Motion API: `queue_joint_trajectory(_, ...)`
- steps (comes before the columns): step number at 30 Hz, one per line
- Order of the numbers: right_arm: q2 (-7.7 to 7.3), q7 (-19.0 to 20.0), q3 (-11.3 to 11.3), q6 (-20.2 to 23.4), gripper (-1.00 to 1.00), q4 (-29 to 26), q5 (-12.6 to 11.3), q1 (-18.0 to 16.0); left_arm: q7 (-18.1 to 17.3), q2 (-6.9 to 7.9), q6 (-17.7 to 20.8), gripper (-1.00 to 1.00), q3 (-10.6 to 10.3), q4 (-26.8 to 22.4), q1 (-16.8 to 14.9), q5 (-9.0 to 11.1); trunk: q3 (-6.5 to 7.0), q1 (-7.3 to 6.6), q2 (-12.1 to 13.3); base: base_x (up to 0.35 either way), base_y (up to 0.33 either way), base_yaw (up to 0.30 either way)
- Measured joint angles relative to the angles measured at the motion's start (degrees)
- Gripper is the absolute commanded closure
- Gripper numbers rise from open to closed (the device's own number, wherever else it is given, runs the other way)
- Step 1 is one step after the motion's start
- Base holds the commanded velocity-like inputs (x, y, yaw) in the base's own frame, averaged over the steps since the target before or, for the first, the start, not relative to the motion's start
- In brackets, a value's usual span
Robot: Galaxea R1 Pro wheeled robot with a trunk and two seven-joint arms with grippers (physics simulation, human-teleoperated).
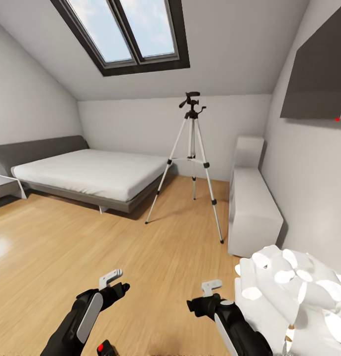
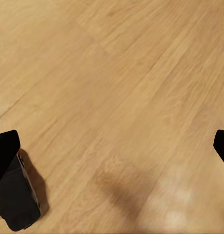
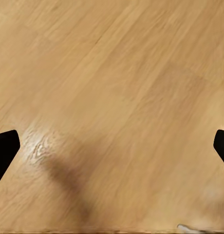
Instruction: Attach the digital camera to the camera tripod in the bedroom.
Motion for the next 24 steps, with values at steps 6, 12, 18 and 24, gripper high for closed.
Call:
queue_joint_trajectory(6,0.22,-0.4,-0.2,-0.9,-1.0,3.4,0.2,0.0,0.0,0.05,0.0,-1.0,0.1,0.0,0.0,0.0,-1.2,0.74,-1.3,0.0,0.0,0.0)
queue_joint_trajectory(12,0.26,-0.4,-0.2,-1.8,-1.0,4.3,0.3,0.0,0.0,0.01,0.0,-1.0,0.1,0.1,0.0,0.0,-2.53,0.9,-1.3,0.0,0.0,0.0)
queue_joint_trajectory(18,0.14,-0.4,0.0,-3.2,-1.0,4.5,0.2,0.0,0.0,0.0,0.0,-1.0,0.1,0.1,0.0,0.0,-3.86,1.05,-1.4,0.0,0.0,0.0)
queue_joint_trajectory(24,0.09,0.0,0.3,-3.9,-1.0,4.6,0.2,0.0,0.0,0.0,0.0,-1.0,0.1,0.1,0.0,0.0,-5.19,1.21,-1.5,0.0,0.0,0.0)
